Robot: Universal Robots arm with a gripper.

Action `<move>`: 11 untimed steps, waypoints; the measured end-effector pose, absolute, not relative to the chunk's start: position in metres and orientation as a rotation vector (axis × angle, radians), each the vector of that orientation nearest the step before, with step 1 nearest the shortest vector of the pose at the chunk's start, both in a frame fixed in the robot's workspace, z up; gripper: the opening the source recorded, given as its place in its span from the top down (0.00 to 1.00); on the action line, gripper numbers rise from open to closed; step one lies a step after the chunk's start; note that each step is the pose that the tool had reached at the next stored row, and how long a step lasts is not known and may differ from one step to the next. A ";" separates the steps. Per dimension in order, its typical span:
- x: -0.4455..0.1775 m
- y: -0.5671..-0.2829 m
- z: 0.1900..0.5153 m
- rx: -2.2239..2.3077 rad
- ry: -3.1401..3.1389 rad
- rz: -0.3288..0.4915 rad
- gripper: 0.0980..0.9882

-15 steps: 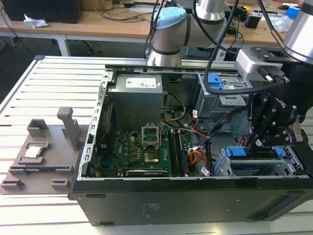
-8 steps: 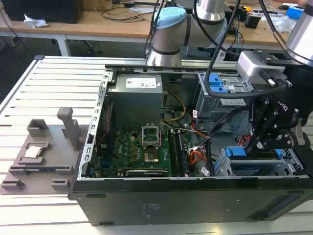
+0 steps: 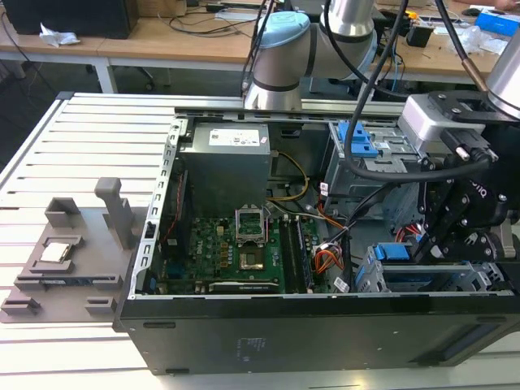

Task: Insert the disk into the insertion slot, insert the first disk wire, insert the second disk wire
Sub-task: 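Insert the second disk wire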

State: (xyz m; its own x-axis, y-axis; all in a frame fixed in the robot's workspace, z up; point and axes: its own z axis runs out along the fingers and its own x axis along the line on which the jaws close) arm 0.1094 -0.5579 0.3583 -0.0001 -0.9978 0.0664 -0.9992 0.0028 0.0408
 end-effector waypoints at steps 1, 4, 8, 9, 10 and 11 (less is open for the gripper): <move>0.109 -0.558 0.358 2.166 -2.169 0.028 0.94; 0.109 -0.557 0.358 2.167 -2.170 0.026 0.94; 0.110 -0.551 0.358 2.168 -2.171 0.024 0.94; 0.110 -0.549 0.358 2.168 -2.171 0.024 0.94; 0.110 -0.544 0.358 2.168 -2.171 0.024 0.94; 0.111 -0.541 0.358 2.169 -2.170 0.024 0.94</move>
